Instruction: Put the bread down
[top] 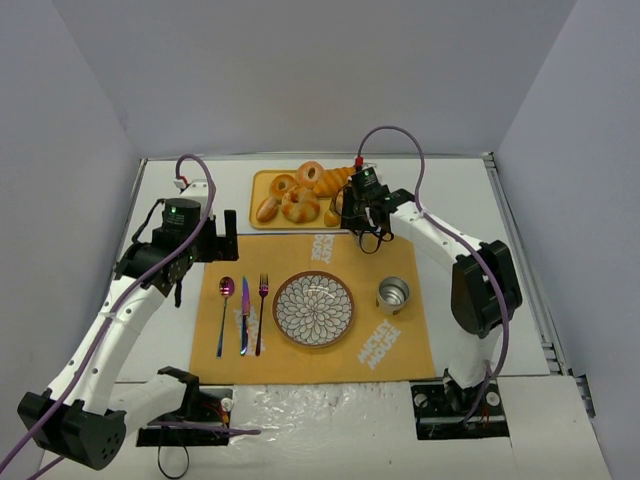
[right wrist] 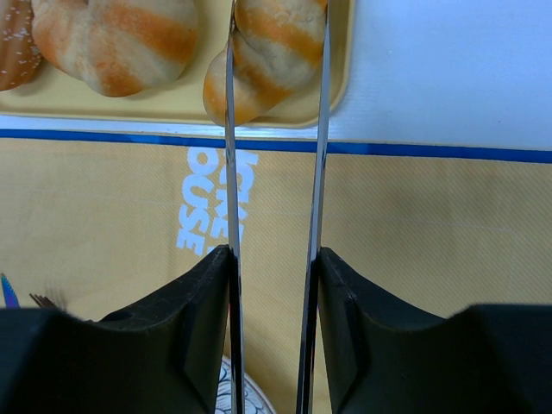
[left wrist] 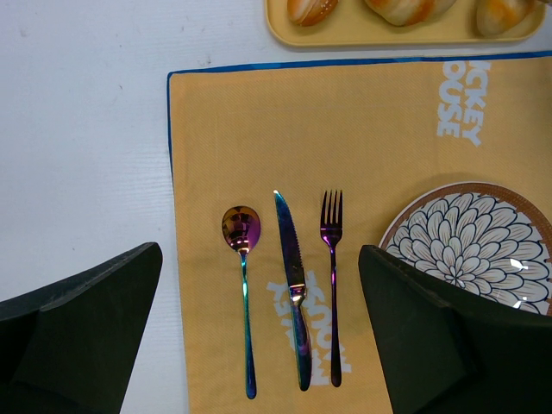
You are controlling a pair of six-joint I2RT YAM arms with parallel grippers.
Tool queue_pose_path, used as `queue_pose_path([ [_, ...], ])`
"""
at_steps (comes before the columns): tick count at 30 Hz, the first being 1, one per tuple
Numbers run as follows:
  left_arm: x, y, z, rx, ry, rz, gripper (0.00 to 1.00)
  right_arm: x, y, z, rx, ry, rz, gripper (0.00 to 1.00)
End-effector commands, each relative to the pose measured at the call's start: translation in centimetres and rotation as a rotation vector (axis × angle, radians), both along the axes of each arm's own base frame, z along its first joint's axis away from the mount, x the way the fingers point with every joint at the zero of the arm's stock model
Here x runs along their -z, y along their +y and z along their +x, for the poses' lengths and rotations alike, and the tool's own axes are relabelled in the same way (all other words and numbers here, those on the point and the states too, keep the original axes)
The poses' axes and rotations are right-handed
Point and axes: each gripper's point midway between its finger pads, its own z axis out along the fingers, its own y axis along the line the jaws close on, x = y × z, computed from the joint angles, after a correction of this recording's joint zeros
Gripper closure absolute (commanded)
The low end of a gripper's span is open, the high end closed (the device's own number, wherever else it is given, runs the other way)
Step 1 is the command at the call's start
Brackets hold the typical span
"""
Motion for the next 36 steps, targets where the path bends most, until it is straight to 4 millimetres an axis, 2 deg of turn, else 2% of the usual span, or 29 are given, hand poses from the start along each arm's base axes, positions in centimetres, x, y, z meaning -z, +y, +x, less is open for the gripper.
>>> queue_pose_path([
  [1,-1.4,-0.3,0.7,0.002,-0.051,-0.016,0.04,-7.6,-0.4,0.5,0.006,-0.160,0.061,1.00],
  [6,-1.3,-0.3,0.7,0.000,-0.049,-0.015,0.04,-8.6,-0.6,-0.2,-0.006,-0.169,0.077,1.00],
  [11,-1.2,-0.3,0.8,0.000,-0.046,-0.013,0.04,-10.2,0.3,-2.6,-0.092,-0.161,0.148,1.00],
  [14,-1.3,-0.3,0.8,0.000,-0.047,-0.013,0.04,-11.7,0.8,-4.6,-0.152,-0.166,0.192,1.00],
  [22,-1.3,-0.3,0.8,0.000,-0.047,-0.014,0.04,-13.1,1.5,-11.9,-0.327,-0.107,0.254,1.00],
  [27,-1.3,-0.3,0.8,-0.001,-0.049,-0.013,0.04,-11.8,3.4,-16.5,-0.429,-0.052,0.264,1.00],
  [29,-1.3,-0.3,0.7,-0.001,-0.050,-0.013,0.04,-11.4,3.6,-17.5,-0.442,-0.048,0.252,1.00],
  [34,-1.2,-0.3,0.7,0.001,-0.046,-0.013,0.04,-8.3,5.1,-21.8,-0.511,0.013,0.201,1.00],
  [36,-1.3,-0.3,0.7,0.000,-0.049,-0.013,0.04,-7.6,5.2,-22.7,-0.514,0.022,0.183,1.00],
])
